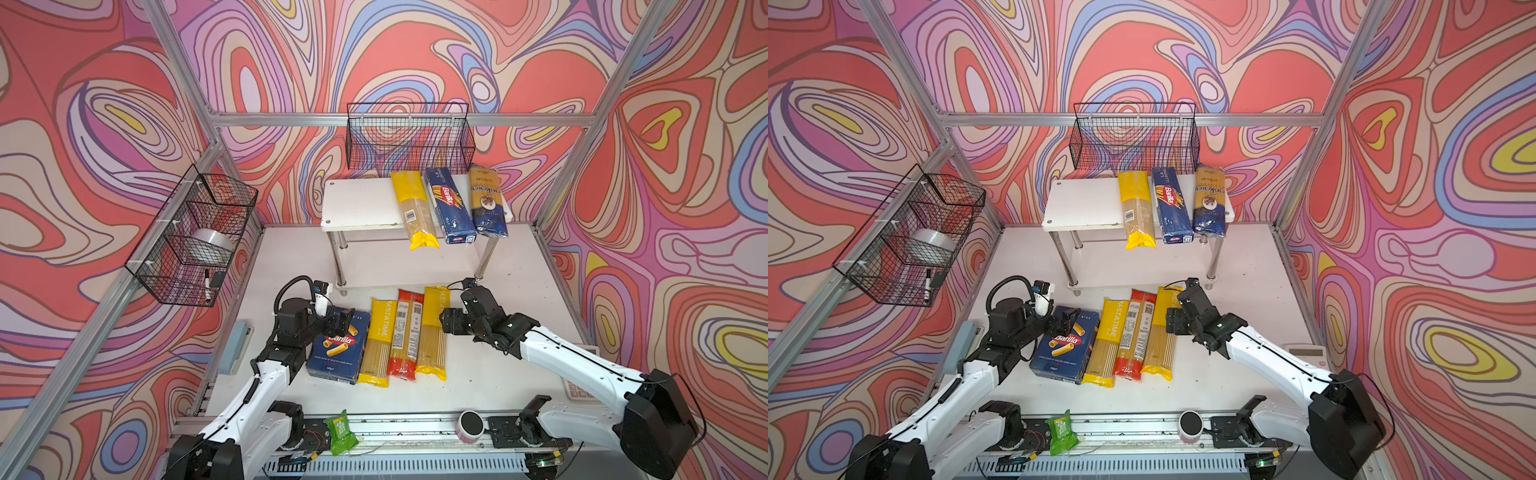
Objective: Place and organize the pasta boxes and bags onto the shelf
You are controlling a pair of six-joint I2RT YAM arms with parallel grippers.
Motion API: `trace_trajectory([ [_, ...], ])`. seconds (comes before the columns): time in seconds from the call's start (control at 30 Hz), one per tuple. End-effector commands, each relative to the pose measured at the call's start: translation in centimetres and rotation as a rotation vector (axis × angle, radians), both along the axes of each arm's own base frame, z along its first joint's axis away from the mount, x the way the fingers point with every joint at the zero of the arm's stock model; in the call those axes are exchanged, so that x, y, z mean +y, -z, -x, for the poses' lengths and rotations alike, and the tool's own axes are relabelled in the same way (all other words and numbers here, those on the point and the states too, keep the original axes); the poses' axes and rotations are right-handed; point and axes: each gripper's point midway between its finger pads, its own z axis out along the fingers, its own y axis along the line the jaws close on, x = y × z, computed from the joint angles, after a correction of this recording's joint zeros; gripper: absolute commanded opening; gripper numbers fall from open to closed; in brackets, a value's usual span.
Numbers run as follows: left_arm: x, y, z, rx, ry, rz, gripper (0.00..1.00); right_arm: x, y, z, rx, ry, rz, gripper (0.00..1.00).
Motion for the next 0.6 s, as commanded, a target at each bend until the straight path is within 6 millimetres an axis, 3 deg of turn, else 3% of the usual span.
trace_trajectory([
  [0.0,0.1,-1.2,-0.5,-0.024,-0.01,0.002,1.0,0.5,0.4,-0.7,0.009,0.005,-0.027,0.91],
  [0.2,0.1,-1.2,-0.4,-0.024,-0.01,0.0,1.0,1.4,2.6,-1.1,0.075,0.0,-0.038,0.93],
  [0.33,0.1,-1.2,-0.4,-0.025,-0.012,0.0,1.0,0.8,4.1,-1.2,0.125,0.023,0.027,0.93],
  [0.57,0.1,-1.2,-0.3,-0.022,-0.011,-0.001,1.0,1.1,5.0,-1.3,0.158,0.002,0.05,0.95],
])
